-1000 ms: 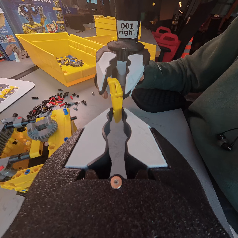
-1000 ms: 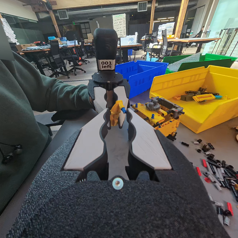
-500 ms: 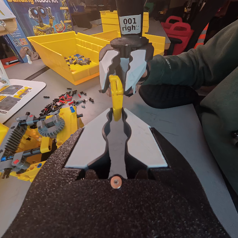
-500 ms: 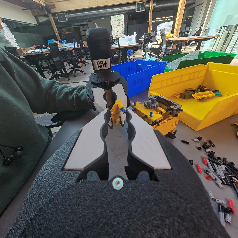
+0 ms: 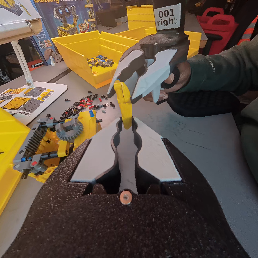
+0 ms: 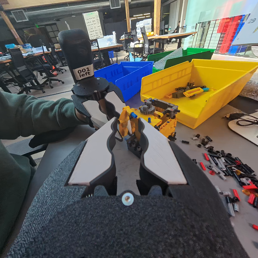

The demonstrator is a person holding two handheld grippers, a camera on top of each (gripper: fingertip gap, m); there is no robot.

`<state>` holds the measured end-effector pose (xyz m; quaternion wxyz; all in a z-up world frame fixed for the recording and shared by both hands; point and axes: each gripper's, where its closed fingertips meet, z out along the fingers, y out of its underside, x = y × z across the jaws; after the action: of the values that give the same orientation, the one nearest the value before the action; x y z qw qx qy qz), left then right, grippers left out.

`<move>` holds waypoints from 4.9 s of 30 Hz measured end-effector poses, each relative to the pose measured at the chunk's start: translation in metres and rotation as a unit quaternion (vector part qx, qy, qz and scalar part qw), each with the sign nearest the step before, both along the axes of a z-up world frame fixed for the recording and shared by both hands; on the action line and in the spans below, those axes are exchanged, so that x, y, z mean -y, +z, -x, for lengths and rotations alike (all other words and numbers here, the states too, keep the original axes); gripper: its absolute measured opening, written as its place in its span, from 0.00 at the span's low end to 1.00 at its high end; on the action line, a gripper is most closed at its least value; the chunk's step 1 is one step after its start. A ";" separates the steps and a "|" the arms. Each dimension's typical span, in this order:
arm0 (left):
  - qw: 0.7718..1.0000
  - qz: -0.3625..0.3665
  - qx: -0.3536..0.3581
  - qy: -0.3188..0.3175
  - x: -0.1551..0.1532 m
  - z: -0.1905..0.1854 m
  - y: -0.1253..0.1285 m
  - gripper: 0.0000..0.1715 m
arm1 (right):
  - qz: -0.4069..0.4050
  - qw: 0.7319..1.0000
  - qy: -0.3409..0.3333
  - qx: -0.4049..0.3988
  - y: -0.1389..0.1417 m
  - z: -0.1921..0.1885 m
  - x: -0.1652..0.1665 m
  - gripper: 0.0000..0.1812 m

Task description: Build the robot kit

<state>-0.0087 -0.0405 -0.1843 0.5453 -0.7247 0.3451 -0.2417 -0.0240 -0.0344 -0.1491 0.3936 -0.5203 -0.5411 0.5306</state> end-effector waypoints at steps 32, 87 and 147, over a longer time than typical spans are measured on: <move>0.978 0.166 0.094 0.080 -0.036 0.113 0.019 0.19 | -0.029 0.992 -0.086 0.089 -0.032 -0.005 -0.012 0.03; 0.994 0.098 -0.041 0.010 -0.001 0.047 -0.014 0.35 | -0.047 0.991 0.040 0.115 -0.042 -0.025 -0.012 0.03; 0.999 0.035 -0.019 0.014 -0.012 0.065 -0.017 0.30 | -0.095 0.978 0.009 0.187 -0.042 -0.047 -0.028 0.13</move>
<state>-0.0736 -0.0282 -0.2010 0.5157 -0.7527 0.3369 -0.2323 0.0232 -0.0065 -0.1915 0.3280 -0.5658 -0.6579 0.3735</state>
